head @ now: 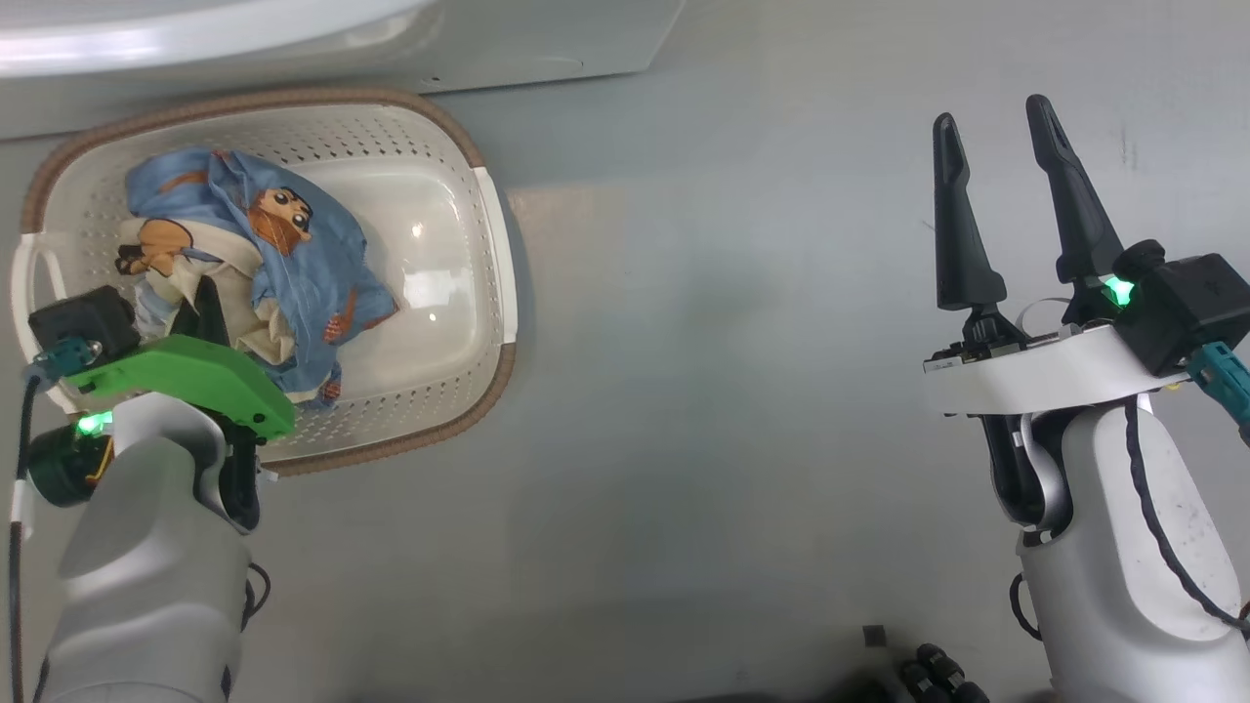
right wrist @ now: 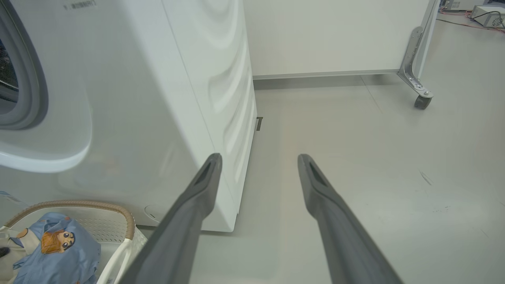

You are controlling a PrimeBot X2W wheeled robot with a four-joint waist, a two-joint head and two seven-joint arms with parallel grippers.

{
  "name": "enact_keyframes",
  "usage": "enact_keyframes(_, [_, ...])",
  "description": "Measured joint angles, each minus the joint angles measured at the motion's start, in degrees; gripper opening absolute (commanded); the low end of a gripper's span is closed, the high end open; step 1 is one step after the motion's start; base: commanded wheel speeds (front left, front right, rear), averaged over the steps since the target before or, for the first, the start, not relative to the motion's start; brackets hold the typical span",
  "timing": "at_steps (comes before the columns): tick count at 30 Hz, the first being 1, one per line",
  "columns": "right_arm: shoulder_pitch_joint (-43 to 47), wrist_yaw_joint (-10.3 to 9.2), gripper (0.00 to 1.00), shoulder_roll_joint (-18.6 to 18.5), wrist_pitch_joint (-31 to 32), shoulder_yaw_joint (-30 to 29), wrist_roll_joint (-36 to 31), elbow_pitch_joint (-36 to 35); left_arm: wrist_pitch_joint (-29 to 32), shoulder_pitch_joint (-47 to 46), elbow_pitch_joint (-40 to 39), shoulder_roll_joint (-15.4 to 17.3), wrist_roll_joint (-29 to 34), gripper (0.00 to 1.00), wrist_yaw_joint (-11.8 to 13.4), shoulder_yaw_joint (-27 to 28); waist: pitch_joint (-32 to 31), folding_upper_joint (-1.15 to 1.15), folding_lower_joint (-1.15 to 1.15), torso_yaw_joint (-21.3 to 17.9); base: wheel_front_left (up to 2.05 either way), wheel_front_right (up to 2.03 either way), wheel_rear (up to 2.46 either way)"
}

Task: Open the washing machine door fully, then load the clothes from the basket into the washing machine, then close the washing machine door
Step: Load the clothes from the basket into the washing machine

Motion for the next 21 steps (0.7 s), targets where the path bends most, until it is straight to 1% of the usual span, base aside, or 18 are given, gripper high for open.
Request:
enact_keyframes(4, [0.5,0.0,1.0,0.0,0.0,-0.6,0.1,0.7,-0.5,1.8,-0.9,-0.8,-0.7,0.0,0.0,-1.0,-2.4,0.0,0.0,0.5,0.0,0.0,0.0])
enact_keyframes(8, [2.1,0.08,1.0,0.0,0.0,-1.6,0.0,2.0,-0.9,4.3,-4.2,-2.1,-3.0,0.0,0.0,-2.5,-6.5,0.0,0.0,1.5,0.0,0.0,0.0])
enact_keyframes(16, [4.6,0.62,1.0,0.0,0.0,-2.4,-0.9,3.2,-1.0,9.2,-8.6,-2.3,-4.4,0.0,0.0,-4.9,-12.2,0.0,0.0,2.8,0.0,0.0,0.0])
enact_keyframes(17, [5.4,0.76,1.0,0.0,0.0,-2.8,-0.9,3.6,-1.0,10.6,-10.0,-2.4,-4.8,0.0,0.0,-5.4,-13.8,0.0,0.0,3.2,0.0,0.0,0.0])
enact_keyframes(21, [7.2,1.12,1.0,0.0,0.0,-3.5,-1.0,4.2,-1.0,13.8,-15.2,-2.4,-5.9,0.0,0.0,-5.2,-17.1,0.0,0.0,4.1,0.0,0.0,0.0])
